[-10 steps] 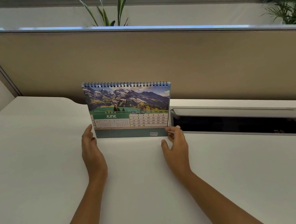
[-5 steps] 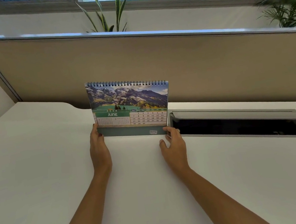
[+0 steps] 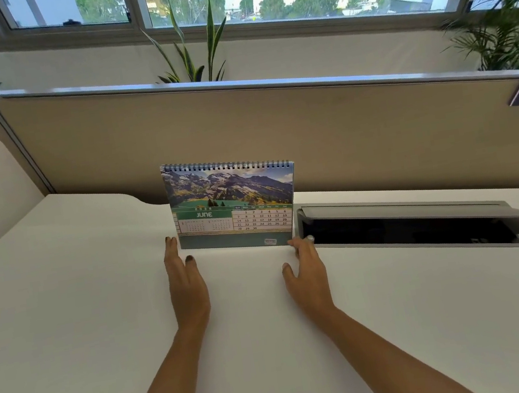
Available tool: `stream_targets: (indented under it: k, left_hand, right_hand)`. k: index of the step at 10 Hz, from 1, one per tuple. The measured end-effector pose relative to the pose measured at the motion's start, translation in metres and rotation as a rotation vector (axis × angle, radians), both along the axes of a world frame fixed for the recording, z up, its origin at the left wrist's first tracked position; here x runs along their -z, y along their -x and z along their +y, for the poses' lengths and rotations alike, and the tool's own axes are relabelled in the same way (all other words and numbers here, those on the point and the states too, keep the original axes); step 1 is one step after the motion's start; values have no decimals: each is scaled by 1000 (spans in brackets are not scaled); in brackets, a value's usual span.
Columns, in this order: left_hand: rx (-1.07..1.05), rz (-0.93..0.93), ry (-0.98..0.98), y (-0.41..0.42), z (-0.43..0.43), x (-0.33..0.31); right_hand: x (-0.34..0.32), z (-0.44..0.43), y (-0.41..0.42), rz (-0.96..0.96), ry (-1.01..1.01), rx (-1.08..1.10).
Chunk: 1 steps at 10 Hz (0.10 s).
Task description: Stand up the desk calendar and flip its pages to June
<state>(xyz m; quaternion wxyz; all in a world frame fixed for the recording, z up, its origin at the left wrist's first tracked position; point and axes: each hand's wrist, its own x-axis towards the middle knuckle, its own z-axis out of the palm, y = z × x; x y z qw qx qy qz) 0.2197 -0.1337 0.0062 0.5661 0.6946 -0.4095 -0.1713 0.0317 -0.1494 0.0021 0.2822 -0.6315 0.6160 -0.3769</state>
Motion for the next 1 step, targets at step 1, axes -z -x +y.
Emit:
stream_targets:
  k: [1]
  left_hand:
    - [0, -276, -7, 11, 18, 9]
  right_hand:
    - [2, 17, 4, 36, 32, 4]
